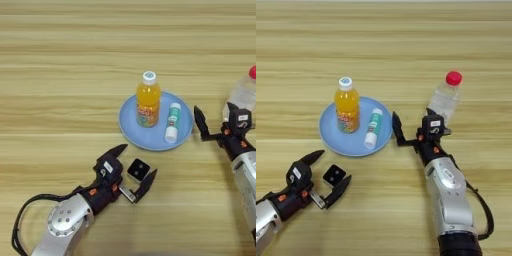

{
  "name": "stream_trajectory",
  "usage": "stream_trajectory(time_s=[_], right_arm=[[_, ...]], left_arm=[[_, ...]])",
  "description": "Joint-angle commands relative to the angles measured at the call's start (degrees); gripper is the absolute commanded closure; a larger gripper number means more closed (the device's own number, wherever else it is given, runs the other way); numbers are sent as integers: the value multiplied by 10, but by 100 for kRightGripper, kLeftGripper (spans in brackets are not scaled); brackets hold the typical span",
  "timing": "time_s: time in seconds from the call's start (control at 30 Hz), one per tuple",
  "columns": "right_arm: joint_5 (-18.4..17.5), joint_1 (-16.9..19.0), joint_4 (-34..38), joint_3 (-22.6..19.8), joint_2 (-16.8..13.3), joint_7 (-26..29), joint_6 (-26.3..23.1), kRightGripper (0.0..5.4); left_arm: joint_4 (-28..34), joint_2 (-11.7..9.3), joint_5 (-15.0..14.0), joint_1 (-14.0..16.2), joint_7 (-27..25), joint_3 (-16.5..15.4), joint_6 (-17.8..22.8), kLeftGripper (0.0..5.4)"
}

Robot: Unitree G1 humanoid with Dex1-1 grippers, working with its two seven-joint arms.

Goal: Move the objects on the table

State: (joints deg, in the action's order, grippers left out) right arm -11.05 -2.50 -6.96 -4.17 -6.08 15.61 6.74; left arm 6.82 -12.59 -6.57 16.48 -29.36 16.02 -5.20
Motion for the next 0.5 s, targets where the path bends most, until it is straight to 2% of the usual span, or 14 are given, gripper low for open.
stream_trajectory(time_s=[0.03, 0.37, 0.5], right_arm=[[-5, -10, -2, -2, 1, 1, -5, 3], [-6, -10, 0, -3, 0, 1, -5, 3], [-6, -9, 0, -3, 0, 1, -5, 3]], left_arm=[[-12, -3, 16, -3, 7, 1, -7, 0], [-35, -1, 36, -3, 12, 12, -11, 0], [-52, -2, 56, -4, 22, 20, -17, 0]])
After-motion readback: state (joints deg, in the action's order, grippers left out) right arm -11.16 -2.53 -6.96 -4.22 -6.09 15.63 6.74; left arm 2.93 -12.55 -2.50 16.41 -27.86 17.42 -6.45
